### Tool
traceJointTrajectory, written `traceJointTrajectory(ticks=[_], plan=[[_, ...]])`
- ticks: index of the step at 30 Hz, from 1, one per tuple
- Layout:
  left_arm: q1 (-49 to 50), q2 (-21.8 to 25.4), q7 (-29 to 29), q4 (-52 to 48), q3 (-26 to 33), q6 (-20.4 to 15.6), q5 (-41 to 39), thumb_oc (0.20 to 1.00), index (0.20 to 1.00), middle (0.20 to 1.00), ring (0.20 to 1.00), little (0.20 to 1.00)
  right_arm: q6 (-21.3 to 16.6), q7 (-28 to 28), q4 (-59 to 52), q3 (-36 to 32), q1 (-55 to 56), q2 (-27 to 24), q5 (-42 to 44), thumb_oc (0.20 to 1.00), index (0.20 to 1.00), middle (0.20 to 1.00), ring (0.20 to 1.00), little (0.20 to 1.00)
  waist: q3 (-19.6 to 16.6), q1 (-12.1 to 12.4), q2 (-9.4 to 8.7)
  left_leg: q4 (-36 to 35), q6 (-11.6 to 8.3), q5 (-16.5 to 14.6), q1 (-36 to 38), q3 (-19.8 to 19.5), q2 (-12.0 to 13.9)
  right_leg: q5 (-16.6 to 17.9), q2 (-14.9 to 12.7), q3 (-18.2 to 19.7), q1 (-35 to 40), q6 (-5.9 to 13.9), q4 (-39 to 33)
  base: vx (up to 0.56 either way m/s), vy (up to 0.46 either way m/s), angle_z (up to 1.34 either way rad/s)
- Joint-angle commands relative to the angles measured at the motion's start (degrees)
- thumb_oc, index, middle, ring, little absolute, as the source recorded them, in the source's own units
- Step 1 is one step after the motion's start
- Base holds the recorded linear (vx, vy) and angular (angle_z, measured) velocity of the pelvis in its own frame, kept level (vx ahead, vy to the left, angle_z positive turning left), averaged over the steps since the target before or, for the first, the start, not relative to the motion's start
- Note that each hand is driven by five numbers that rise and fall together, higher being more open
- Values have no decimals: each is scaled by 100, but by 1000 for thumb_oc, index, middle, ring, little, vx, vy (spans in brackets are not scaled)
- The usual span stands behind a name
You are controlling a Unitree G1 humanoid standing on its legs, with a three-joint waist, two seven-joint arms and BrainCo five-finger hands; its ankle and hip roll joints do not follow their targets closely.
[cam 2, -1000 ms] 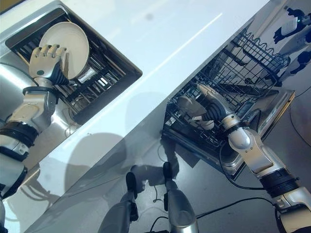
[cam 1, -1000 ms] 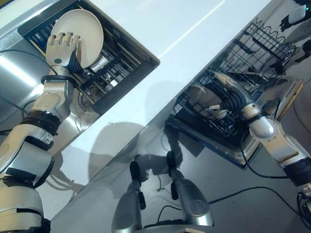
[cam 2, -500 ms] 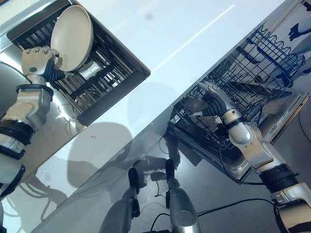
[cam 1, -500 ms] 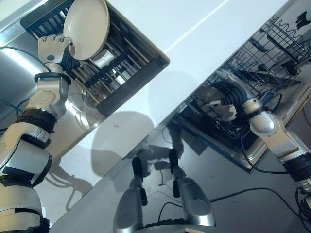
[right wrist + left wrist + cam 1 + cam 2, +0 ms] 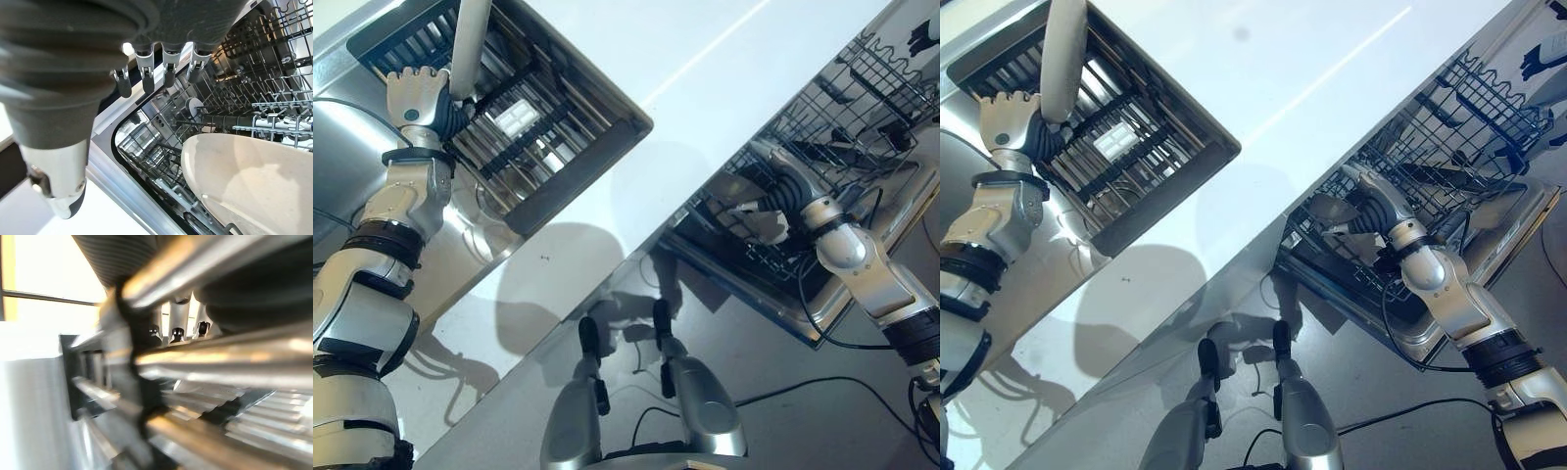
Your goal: Pick up plates and place into dishwasher.
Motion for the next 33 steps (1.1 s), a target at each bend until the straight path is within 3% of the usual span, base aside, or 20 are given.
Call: traceJointTrajectory(ticks=[1, 6, 21, 26, 33], plan=[[-131, -69, 417, -332, 404, -364, -182, 200, 200, 200, 200, 200, -63, -176, -401, -351, -196, -8, -67, 1000, 1000, 1000, 1000, 1000, 4, -107, -143, 692, 301, -1011, -291, 284, -361, -1022, 171, 26, -471, 293, 918, 0, 0, 0], [-44, -147, 459, -486, 465, -596, -237, 200, 200, 200, 200, 200, 4, -151, -484, -396, -141, 41, -87, 1000, 1000, 1000, 1000, 1000, 3, -111, -161, 716, 314, -1033, -267, 303, -359, -1027, 172, 43, -462, 298, 944, 0, 0, 0], [484, -472, 447, -817, 1268, -1270, -1732, 200, 200, 200, 200, 200, 18, -132, -579, -528, 141, 184, -219, 1000, 1000, 1000, 1000, 1000, -26, -115, -187, 775, 347, -1115, -85, 336, -345, -1090, 178, 84, -309, 307, 997, 4, -1, 0], [693, -574, 441, -962, 1441, -1583, -1768, 200, 200, 200, 200, 200, -56, -138, -663, -590, 275, 240, -281, 1000, 1000, 1000, 1000, 1000, -70, -100, -190, 784, 356, -1157, 3, 312, -353, -1129, 174, 72, -214, 301, 1002, 0, 0, 0], [1281, -533, 363, -1402, 1563, -1943, -1133, 200, 200, 200, 200, 200, -314, -76, -980, -896, 797, 228, -217, 1000, 1000, 1000, 1000, 1000, -308, -48, -108, 717, 358, -1213, 269, 274, -398, -1179, 124, -29, 143, 302, 867, 5, -3, 0]])
